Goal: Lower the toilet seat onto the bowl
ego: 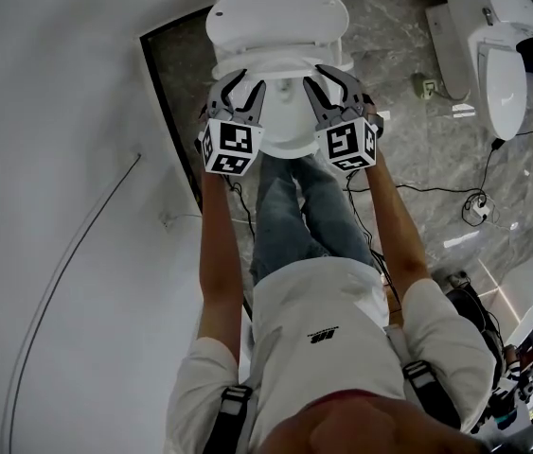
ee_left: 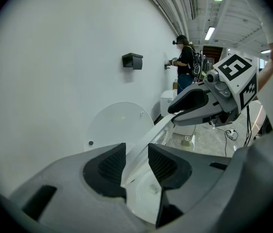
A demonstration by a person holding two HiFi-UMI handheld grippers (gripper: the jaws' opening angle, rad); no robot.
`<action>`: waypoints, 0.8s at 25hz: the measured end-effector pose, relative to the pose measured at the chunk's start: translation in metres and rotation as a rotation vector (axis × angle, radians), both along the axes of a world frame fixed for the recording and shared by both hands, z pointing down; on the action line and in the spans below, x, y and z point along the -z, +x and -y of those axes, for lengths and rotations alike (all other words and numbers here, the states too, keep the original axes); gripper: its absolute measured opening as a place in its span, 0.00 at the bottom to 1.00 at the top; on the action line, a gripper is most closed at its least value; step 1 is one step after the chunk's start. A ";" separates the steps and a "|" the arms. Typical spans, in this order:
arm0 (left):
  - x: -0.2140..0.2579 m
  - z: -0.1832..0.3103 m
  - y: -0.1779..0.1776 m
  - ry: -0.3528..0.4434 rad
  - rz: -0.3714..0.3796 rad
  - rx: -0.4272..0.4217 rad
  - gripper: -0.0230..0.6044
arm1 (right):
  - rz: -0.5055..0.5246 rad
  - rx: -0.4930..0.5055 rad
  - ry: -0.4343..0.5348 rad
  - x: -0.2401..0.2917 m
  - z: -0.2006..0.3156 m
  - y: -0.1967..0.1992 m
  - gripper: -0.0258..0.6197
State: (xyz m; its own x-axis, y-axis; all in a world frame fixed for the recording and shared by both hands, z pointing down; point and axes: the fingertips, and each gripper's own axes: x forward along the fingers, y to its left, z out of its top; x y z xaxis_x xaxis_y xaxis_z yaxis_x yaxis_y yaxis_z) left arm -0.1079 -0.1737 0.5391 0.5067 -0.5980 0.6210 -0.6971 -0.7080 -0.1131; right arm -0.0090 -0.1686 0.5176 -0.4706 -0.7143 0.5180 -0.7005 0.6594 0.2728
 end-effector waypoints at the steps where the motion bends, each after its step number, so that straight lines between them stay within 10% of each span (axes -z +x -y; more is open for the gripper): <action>1: -0.001 -0.002 0.000 0.001 0.000 0.003 0.27 | 0.002 0.004 -0.002 -0.001 -0.003 0.000 0.22; 20: -0.013 -0.033 -0.007 0.003 0.002 0.026 0.28 | 0.019 0.066 -0.033 -0.012 -0.033 -0.006 0.22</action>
State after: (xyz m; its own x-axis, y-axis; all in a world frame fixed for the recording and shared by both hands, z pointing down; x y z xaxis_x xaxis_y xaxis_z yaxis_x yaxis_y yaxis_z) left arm -0.1150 -0.1409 0.5523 0.4895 -0.6130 0.6202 -0.7149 -0.6893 -0.1170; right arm -0.0149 -0.1355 0.5295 -0.5258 -0.6640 0.5316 -0.6603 0.7126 0.2370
